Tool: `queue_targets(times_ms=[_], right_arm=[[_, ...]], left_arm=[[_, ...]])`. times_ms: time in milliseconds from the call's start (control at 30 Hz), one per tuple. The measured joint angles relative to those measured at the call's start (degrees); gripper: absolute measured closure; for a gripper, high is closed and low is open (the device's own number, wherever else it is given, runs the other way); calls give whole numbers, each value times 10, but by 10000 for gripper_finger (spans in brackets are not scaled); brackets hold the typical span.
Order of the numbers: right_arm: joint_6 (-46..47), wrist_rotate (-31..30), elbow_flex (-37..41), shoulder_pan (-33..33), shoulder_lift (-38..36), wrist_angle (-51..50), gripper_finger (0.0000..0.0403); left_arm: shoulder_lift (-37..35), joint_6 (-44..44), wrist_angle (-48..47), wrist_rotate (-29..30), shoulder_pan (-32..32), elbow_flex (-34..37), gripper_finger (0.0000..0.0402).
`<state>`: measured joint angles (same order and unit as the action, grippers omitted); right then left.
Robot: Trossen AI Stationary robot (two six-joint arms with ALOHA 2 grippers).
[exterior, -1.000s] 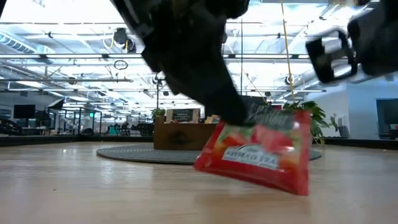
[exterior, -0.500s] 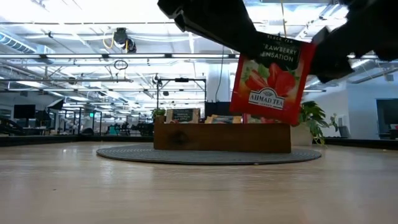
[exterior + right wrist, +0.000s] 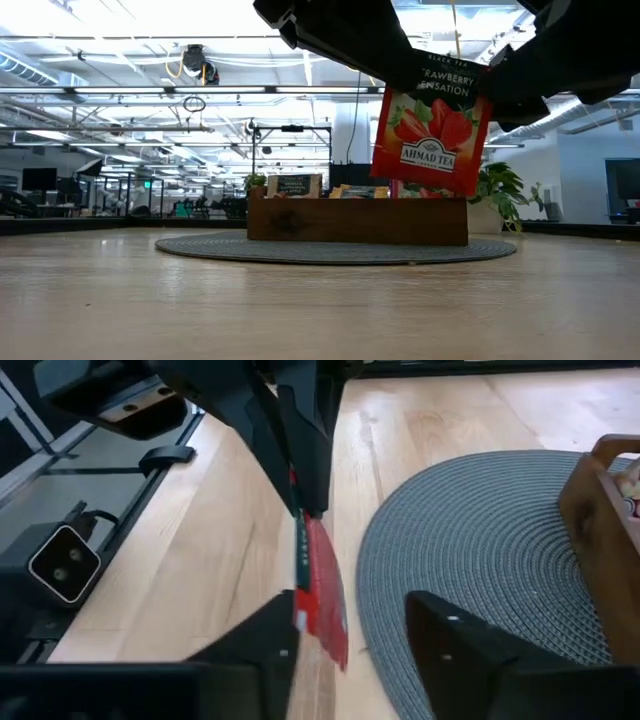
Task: Pick & Place Tea
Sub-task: Put the red tea bag into the right compartment of the wooden organizer
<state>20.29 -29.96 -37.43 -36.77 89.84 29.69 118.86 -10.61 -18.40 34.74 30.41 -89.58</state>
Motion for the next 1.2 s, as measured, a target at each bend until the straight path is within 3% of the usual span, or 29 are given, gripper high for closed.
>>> queue_targets(times_ms=[200,267,533,633,1067,1200], right_arm=[[-23,2,0,0,0,0,373],[-34,2,0,0,0,-1,394],[-45,2,0,0,0,-3,401],[-52,1,0,3,0,-8,402],[-48,-5,-1,10,0,-42,403],[-51,-60,-1,12,-17,-83,403]], left_arm=[[0,0,1,0,-3,0,398],[0,0,1,-1,-5,0,395],[0,26,1,0,-8,0,392],[0,47,1,2,-3,0,373],[-34,61,-29,44,16,1,188],[-68,8,-95,44,39,0,152]])
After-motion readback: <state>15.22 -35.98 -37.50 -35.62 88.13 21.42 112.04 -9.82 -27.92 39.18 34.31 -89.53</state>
